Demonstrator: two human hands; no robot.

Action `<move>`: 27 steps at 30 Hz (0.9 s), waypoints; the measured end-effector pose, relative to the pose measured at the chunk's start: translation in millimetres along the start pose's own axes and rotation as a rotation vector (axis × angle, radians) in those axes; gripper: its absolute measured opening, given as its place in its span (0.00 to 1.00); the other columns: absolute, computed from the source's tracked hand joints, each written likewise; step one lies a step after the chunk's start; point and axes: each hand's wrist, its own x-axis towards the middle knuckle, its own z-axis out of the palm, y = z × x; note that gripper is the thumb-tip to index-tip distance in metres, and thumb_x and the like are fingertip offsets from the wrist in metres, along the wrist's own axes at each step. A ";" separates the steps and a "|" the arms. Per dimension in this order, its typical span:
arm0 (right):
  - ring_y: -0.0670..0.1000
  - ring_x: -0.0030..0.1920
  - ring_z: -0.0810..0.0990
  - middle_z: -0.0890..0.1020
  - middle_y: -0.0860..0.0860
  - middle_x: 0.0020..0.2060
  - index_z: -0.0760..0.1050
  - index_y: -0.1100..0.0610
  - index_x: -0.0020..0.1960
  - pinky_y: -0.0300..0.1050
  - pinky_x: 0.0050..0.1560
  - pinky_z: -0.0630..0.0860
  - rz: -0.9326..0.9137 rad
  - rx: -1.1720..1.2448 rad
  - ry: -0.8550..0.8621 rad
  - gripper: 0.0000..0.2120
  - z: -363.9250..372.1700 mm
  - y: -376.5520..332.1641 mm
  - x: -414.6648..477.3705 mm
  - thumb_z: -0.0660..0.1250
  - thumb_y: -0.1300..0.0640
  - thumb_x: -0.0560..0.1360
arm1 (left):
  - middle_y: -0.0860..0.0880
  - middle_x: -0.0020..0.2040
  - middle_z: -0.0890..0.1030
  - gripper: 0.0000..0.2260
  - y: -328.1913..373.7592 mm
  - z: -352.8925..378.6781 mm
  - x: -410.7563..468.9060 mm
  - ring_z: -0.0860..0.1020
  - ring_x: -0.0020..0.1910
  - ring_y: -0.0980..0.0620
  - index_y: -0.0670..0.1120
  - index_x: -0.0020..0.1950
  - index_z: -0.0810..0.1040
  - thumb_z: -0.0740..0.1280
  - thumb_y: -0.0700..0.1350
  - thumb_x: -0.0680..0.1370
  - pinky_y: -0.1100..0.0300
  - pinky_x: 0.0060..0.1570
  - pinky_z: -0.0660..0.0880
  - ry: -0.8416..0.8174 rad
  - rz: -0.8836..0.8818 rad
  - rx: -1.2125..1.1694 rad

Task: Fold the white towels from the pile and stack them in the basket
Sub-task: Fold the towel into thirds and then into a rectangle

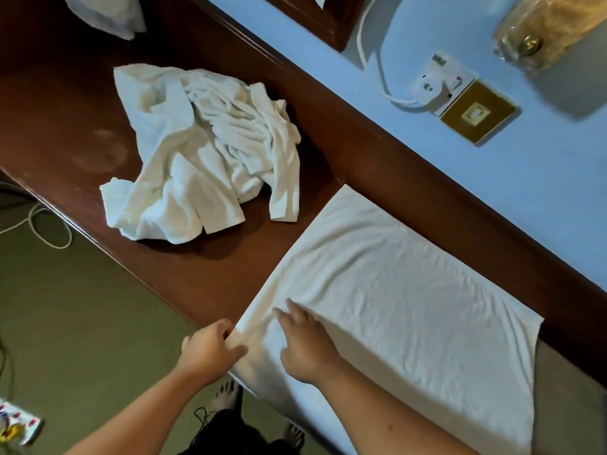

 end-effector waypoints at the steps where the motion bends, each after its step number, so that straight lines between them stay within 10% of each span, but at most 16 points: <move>1: 0.58 0.79 0.53 0.50 0.54 0.81 0.52 0.50 0.80 0.54 0.76 0.59 -0.085 -0.038 0.038 0.36 -2.7 -1.8 6.6 0.62 0.59 0.75 | 0.57 0.39 0.78 0.13 2.0 -0.3 -1.2 0.74 0.42 0.55 0.53 0.45 0.72 0.72 0.59 0.72 0.54 0.48 0.65 0.011 0.049 0.055; 8: 0.56 0.75 0.62 0.72 0.54 0.67 0.68 0.54 0.71 0.54 0.69 0.62 -0.534 -0.509 -0.026 0.26 -29.9 -20.2 50.0 0.63 0.65 0.74 | 0.55 0.43 0.81 0.10 1.2 2.6 -3.7 0.80 0.44 0.54 0.51 0.49 0.75 0.69 0.54 0.73 0.57 0.41 0.72 -0.045 0.320 0.009; 16: 0.58 0.52 0.79 0.80 0.55 0.50 0.79 0.58 0.54 0.55 0.69 0.64 -0.415 -0.862 0.094 0.13 -82.9 43.9 51.4 0.60 0.66 0.75 | 0.60 0.40 0.72 0.12 15.0 22.7 -23.1 0.77 0.46 0.53 0.56 0.45 0.66 0.70 0.50 0.73 0.59 0.40 0.64 -0.220 0.437 0.043; 20: 0.56 0.35 0.78 0.78 0.52 0.34 0.79 0.55 0.40 0.53 0.53 0.75 -0.328 -0.991 0.170 0.07 -82.4 100.9 24.1 0.70 0.64 0.64 | 0.57 0.36 0.74 0.12 30.2 43.9 -42.4 0.71 0.33 0.61 0.54 0.51 0.67 0.67 0.46 0.72 0.56 0.36 0.64 -0.283 0.455 -0.019; 27: 0.57 0.33 0.77 0.78 0.54 0.34 0.82 0.59 0.46 0.57 0.51 0.77 -0.173 -0.910 0.320 0.18 -40.1 206.1 -37.0 0.72 0.66 0.56 | 0.56 0.41 0.79 0.29 82.9 96.6 -77.8 0.76 0.41 0.58 0.63 0.72 0.63 0.60 0.46 0.72 0.59 0.43 0.71 -0.372 0.485 0.021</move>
